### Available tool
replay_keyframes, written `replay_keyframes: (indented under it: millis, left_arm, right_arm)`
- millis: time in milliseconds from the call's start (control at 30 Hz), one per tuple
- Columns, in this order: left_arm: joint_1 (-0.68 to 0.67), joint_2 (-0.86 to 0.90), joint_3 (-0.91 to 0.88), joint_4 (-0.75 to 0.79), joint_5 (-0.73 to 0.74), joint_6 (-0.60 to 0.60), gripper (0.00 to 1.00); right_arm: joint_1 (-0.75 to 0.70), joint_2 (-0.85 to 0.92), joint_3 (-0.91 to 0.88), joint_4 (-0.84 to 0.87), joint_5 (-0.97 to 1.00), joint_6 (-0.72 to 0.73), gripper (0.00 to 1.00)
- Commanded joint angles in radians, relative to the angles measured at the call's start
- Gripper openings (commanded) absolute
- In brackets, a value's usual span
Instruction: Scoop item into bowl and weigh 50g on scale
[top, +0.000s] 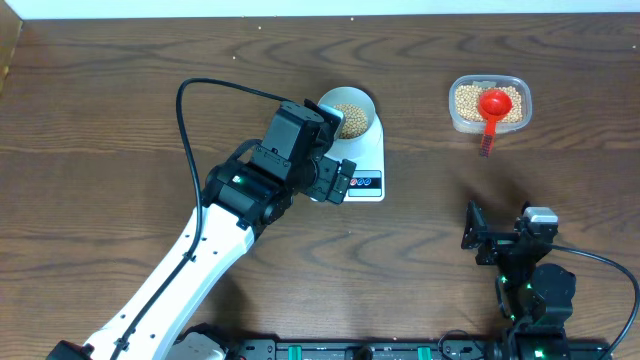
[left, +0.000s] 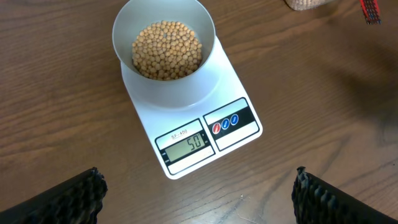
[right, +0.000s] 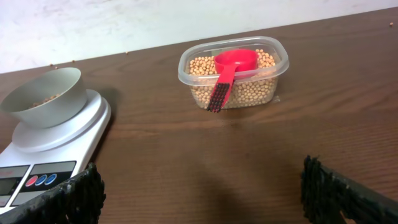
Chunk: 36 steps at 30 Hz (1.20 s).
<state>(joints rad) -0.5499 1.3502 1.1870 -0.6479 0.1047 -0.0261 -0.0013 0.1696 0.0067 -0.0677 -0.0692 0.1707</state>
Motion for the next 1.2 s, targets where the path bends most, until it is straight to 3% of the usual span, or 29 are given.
replay_keyframes:
  millis: [0, 633, 1167]
  left_arm:
    - [0.005, 0.003, 0.004, -0.003, -0.009, -0.005, 0.98]
    - [0.005, 0.003, 0.004, -0.003, -0.009, -0.005, 0.98]
    - [0.005, 0.003, 0.004, -0.003, -0.009, -0.005, 0.98]
  right_arm:
    - [0.004, 0.0, 0.0, -0.006, 0.014, -0.015, 0.99]
    - [0.001, -0.166, 0.0, -0.003, 0.014, -0.015, 0.99]
    - [0.001, -0.165, 0.0, -0.004, 0.014, -0.015, 0.99]
